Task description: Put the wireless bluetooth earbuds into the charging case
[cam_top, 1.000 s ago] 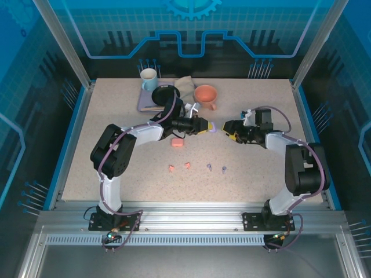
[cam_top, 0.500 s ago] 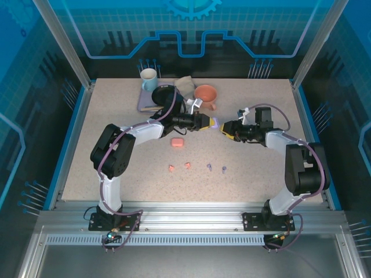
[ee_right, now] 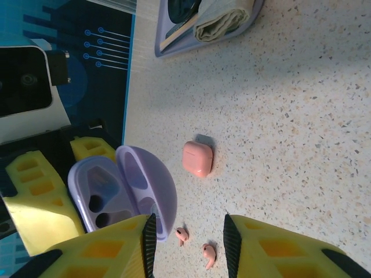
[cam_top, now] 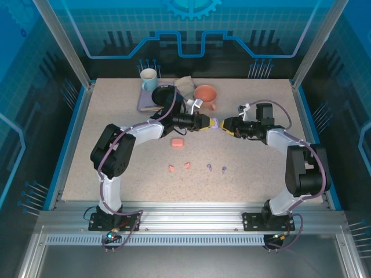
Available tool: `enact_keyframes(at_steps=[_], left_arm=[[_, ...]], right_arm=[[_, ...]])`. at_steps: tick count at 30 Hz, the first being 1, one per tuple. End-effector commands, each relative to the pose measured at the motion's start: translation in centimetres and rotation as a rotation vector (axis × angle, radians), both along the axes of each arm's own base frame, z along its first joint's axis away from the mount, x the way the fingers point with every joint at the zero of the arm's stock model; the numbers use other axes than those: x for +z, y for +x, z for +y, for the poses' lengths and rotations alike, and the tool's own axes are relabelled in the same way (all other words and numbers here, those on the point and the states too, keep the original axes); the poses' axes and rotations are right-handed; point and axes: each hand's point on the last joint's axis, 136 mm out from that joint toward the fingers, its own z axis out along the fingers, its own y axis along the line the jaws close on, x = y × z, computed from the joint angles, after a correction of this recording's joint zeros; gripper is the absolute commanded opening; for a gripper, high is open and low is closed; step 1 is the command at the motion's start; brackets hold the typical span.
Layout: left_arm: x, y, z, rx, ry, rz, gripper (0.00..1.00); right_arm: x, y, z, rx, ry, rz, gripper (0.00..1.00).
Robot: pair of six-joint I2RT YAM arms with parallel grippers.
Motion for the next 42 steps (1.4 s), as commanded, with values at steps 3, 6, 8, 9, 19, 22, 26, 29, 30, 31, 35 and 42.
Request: enact_keyframes(at_steps=[3, 6, 8, 9, 19, 22, 26, 29, 30, 31, 35, 42], left_arm=[[0.7, 0.2, -0.6, -0.034, -0.021, -0.022, 0.18], [0.8, 0.3, -0.6, -0.034, -0.023, -0.023, 0.18], [0.9, 0.3, -0.6, -0.034, -0.024, -0.024, 0.18], [0.9, 0.3, -0.6, -0.034, -0.025, -0.025, 0.18], [1.1, 0.0, -1.0, -0.057, -0.037, -0.02, 0.18], [1.1, -0.3, -1.1, -0.065, -0.042, -0.018, 0.18], [0.9, -0.5, -1.1, -0.067, -0.044, -0.012, 0.18], [0.8, -0.5, -1.1, -0.063, -0.045, -0.009, 0.21], [0.8, -0.5, -1.1, -0.062, -0.045, -0.007, 0.23], [0.8, -0.5, -1.1, -0.062, -0.045, -0.006, 0.25], [0.8, -0.4, -1.1, -0.056, -0.045, -0.005, 0.37], [1.6, 0.0, -0.2, -0.037, -0.016, -0.015, 0.67]], right_arm=[[1.8, 0.4, 0.2, 0.02, 0.017, -0.04, 0.38], [1.6, 0.3, 0.5, 0.028, 0.015, -0.036, 0.38], [1.4, 0.2, 0.8, 0.033, 0.014, -0.03, 0.38], [1.3, 0.2, 0.9, 0.036, 0.012, -0.029, 0.37], [0.9, 0.7, 2.0, 0.061, 0.008, -0.02, 0.3], [0.9, 0.9, 2.2, 0.068, 0.008, -0.02, 0.24], [0.9, 1.0, 2.3, 0.074, 0.011, -0.02, 0.14], [1.1, 1.0, 2.3, 0.077, 0.009, -0.022, 0.05], [1.1, 1.0, 2.3, 0.077, 0.009, -0.021, 0.01], [1.1, 1.0, 2.2, 0.077, 0.005, -0.023, 0.0], [1.4, 1.0, 2.1, 0.078, -0.013, -0.023, 0.0], [2.0, 1.4, 1.4, 0.093, -0.109, -0.033, 0.0]])
